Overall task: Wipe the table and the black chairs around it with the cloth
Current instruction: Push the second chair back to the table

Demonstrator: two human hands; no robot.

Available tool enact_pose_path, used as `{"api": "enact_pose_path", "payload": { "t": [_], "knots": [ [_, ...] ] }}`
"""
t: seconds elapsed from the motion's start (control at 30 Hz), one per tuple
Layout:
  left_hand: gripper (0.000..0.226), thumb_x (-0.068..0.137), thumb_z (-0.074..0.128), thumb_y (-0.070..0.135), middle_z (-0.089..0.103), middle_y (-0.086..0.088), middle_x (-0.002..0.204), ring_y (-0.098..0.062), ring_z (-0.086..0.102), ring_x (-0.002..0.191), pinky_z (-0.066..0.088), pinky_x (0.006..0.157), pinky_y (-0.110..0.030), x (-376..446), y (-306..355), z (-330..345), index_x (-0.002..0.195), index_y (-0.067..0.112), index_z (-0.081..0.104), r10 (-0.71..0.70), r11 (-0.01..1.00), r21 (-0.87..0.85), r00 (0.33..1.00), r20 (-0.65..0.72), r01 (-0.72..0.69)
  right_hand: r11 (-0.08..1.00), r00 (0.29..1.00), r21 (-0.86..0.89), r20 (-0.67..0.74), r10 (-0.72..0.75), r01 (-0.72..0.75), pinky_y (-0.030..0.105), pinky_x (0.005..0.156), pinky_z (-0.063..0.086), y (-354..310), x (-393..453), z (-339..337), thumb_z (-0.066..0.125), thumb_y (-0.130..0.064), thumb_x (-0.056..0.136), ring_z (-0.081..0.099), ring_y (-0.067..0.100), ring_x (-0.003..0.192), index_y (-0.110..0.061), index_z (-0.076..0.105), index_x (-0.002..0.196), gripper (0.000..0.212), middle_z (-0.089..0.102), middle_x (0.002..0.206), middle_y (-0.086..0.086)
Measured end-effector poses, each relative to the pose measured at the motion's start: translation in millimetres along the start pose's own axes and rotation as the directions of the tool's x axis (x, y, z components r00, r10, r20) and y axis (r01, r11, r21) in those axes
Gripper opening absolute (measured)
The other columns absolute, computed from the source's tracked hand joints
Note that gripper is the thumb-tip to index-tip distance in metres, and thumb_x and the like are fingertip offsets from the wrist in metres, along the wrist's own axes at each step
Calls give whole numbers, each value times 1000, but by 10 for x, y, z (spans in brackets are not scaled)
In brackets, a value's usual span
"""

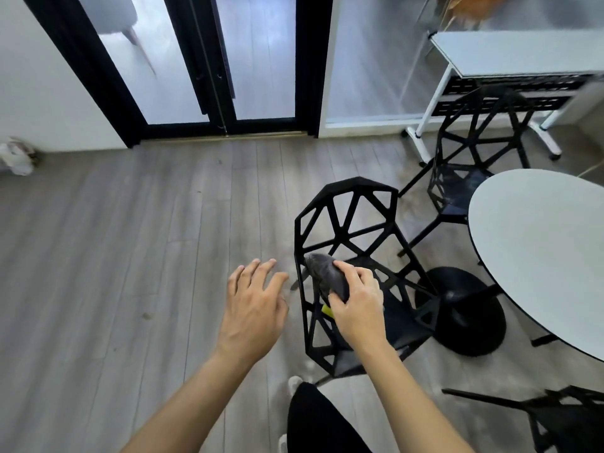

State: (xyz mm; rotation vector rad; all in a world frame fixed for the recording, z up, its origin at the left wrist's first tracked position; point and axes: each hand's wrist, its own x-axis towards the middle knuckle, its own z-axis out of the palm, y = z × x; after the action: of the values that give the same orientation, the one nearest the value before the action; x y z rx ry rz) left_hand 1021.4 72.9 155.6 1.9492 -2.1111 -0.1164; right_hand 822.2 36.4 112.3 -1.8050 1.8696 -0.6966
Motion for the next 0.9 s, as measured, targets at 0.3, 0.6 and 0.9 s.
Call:
{"api": "enact_pose_path", "payload": {
  "t": [0.3,0.6,0.9],
  "knots": [
    [42,89,54,34,53,-6,145,-31,42,140,29,116,-53,1447,-431,17,130,26,59,112,986,112,991,77,-120,993,993,86,-81,86,-79,42,102,45,-8,1265,385,71,-27,86,50,15,110,-35,51,138,56,49,122,-9],
    [42,86,67,27,55,-11,141,-36,47,136,33,114,-55,2935,-440,128,127,22,62,345,921,138,927,144,-364,969,957,62,-154,245,-238,41,102,43,131,2349,236,71,-25,86,49,16,108,-32,53,138,55,49,118,-8],
    [40,82,62,21,56,-11,135,-35,48,130,34,114,-53,4364,-26,851,122,19,60,745,611,37,590,312,-791,839,787,90,-306,535,-536,42,102,44,462,2660,434,73,-24,85,52,20,111,-34,52,139,59,51,121,-6]
  ]
}}
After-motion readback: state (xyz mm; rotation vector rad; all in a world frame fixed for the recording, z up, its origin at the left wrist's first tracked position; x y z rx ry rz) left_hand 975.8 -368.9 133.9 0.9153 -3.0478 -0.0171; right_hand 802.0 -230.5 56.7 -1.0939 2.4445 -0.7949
